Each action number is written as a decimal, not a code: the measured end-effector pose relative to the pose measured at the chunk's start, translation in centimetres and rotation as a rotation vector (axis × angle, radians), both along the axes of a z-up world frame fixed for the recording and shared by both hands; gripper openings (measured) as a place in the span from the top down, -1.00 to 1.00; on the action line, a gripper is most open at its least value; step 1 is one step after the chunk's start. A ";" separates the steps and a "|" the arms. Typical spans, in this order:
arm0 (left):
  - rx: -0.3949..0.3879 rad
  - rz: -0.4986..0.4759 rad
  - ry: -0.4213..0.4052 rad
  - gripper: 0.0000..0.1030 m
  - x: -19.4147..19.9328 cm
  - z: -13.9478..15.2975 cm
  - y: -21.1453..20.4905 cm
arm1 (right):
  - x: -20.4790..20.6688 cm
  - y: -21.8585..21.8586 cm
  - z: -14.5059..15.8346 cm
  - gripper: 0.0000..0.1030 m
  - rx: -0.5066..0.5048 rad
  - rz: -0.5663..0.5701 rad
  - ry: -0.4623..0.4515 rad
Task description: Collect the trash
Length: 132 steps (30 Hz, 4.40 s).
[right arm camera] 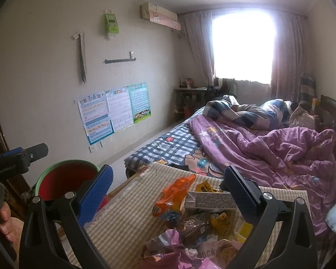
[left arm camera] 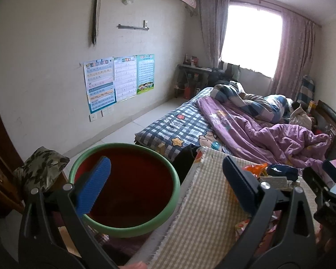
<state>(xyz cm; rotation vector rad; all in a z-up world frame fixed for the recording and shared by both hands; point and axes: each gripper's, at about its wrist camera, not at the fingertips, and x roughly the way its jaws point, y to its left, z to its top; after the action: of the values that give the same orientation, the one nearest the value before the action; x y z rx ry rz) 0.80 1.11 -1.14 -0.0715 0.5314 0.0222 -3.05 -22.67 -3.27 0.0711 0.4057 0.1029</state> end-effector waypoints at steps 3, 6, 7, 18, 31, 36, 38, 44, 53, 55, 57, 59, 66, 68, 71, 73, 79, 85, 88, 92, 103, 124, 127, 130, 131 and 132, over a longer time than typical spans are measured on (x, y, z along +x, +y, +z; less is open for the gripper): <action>0.000 -0.001 -0.001 -0.90 -0.1 -0.1 -0.1 | 0.1 0.1 -0.1 -0.87 -0.001 -0.002 0.001; 0.000 -0.001 0.004 -0.90 -0.1 -0.1 -0.1 | 0.1 0.3 -0.4 -0.87 0.005 -0.002 0.008; 0.001 -0.001 0.005 -0.90 -0.1 -0.1 0.0 | 0.0 0.3 -0.4 -0.87 0.008 -0.002 0.009; -0.002 -0.001 0.018 -0.90 -0.1 -0.5 0.1 | 0.0 0.1 -0.7 -0.87 0.019 0.001 0.019; -0.004 0.001 0.022 -0.90 0.0 -0.5 0.2 | 0.0 0.1 -1.0 -0.87 0.022 0.005 0.029; -0.006 -0.001 0.022 -0.90 0.0 -0.5 0.2 | 0.2 0.1 -1.1 -0.87 0.024 0.004 0.033; -0.005 -0.004 0.023 -0.90 0.0 -0.5 0.2 | 0.2 0.2 -1.1 -0.86 0.022 0.005 0.032; -0.008 -0.015 0.032 -0.90 0.0 -0.5 -0.1 | 0.1 0.2 -1.2 -0.87 0.022 0.005 0.033; -0.009 -0.024 0.037 -0.90 0.1 -0.3 -0.5 | 0.2 0.3 -1.1 -0.87 0.022 0.005 0.037; -0.010 -0.025 0.039 -0.90 0.1 -0.3 -0.7 | 0.1 0.3 -1.2 -0.87 0.021 0.005 0.038; -0.010 -0.024 0.038 -0.90 0.1 -0.3 -0.6 | 0.2 0.3 -1.2 -0.87 0.023 0.006 0.038; -0.010 -0.023 0.038 -0.90 0.1 -0.3 -0.7 | 0.1 0.3 -1.2 -0.87 0.022 0.005 0.038; -0.012 -0.024 0.040 -0.90 0.1 -0.3 -0.6 | 0.2 0.3 -1.1 -0.87 0.021 0.006 0.039; -0.025 -0.029 0.052 -0.90 0.1 -0.3 -0.8 | 0.2 0.3 -1.1 -0.87 0.021 0.005 0.038; -0.027 -0.019 0.068 -0.90 0.0 -0.7 -1.3 | 0.1 0.2 -1.1 -0.86 0.015 0.008 0.038; -0.029 -0.031 0.072 -0.89 0.0 -0.9 -1.5 | 0.2 0.0 -1.2 -0.86 0.005 -0.001 0.037; -0.031 -0.186 0.128 -0.89 0.2 -2.9 -4.0 | 0.3 -3.5 -2.1 -0.86 0.013 -0.054 0.089; -0.014 -0.437 0.226 -0.89 -1.2 -7.4 -9.7 | -0.5 -6.7 -4.2 -0.86 0.050 -0.107 0.180; 0.006 -0.565 0.251 -0.89 -2.4 -8.9 -11.7 | -1.0 -7.8 -4.8 -0.86 0.056 -0.120 0.208; 0.055 -0.690 0.289 -0.89 -3.6 -10.4 -14.5 | -0.9 -8.5 -5.2 -0.86 0.072 -0.116 0.243; -0.041 -0.738 0.472 0.09 -2.3 -13.0 -15.9 | -1.8 -10.0 -5.6 -0.86 0.128 -0.076 0.304; -0.198 -0.470 0.260 0.18 1.1 -5.7 -7.8 | -5.1 -4.1 -9.4 -0.44 -0.194 0.202 0.427; -0.200 -0.418 0.240 0.18 1.5 -5.1 -6.0 | -4.9 -3.8 -10.6 0.05 -0.164 0.236 0.463; -0.199 -0.376 0.224 0.18 1.5 -4.7 -4.7 | -5.3 -4.2 -10.3 0.17 -0.136 0.247 0.446; -0.197 -0.356 0.219 0.18 1.8 -4.6 -4.1 | -5.4 -4.5 -9.9 0.29 -0.103 0.262 0.432; -0.196 -0.343 0.216 0.18 1.9 -4.5 -3.7 | -5.6 -4.8 -9.5 0.29 -0.084 0.267 0.425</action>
<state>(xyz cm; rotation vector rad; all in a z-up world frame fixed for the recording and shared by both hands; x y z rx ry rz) 2.65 -2.57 -5.68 -0.1698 0.7547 -0.3610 -8.65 -27.45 -12.72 -0.0466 0.8425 0.3368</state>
